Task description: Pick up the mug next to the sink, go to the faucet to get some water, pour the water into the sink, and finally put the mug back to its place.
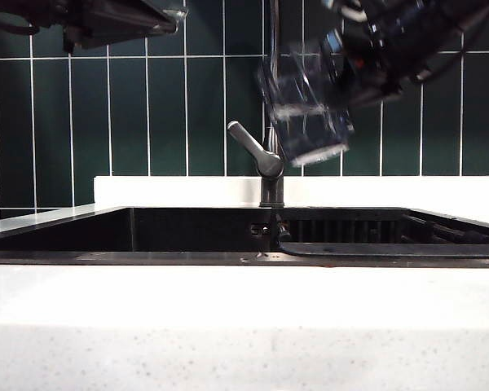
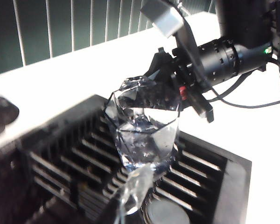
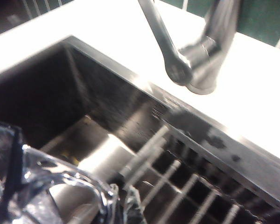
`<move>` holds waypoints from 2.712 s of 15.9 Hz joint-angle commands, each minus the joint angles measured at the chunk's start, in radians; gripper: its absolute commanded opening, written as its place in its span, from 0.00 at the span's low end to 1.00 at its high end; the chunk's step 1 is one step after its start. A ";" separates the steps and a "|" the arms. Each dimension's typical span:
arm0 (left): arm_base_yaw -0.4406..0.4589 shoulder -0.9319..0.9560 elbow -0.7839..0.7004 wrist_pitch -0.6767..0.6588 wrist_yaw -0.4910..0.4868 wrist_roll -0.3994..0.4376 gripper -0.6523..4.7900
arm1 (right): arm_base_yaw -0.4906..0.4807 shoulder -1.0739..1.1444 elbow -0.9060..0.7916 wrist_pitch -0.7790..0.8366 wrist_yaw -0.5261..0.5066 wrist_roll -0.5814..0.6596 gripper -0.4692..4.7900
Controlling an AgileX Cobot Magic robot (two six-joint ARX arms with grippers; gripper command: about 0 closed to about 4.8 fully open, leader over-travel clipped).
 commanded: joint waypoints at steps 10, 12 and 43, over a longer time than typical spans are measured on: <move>0.001 -0.080 -0.071 -0.051 0.021 0.011 0.11 | 0.023 -0.014 -0.017 0.043 0.257 -0.499 0.08; 0.001 -0.074 -0.071 -0.061 0.019 0.010 0.11 | 0.070 -0.014 0.007 0.011 0.319 -0.638 0.08; 0.001 -0.066 -0.071 -0.146 0.048 0.008 0.11 | 0.229 -0.013 0.048 0.060 0.703 -1.628 0.08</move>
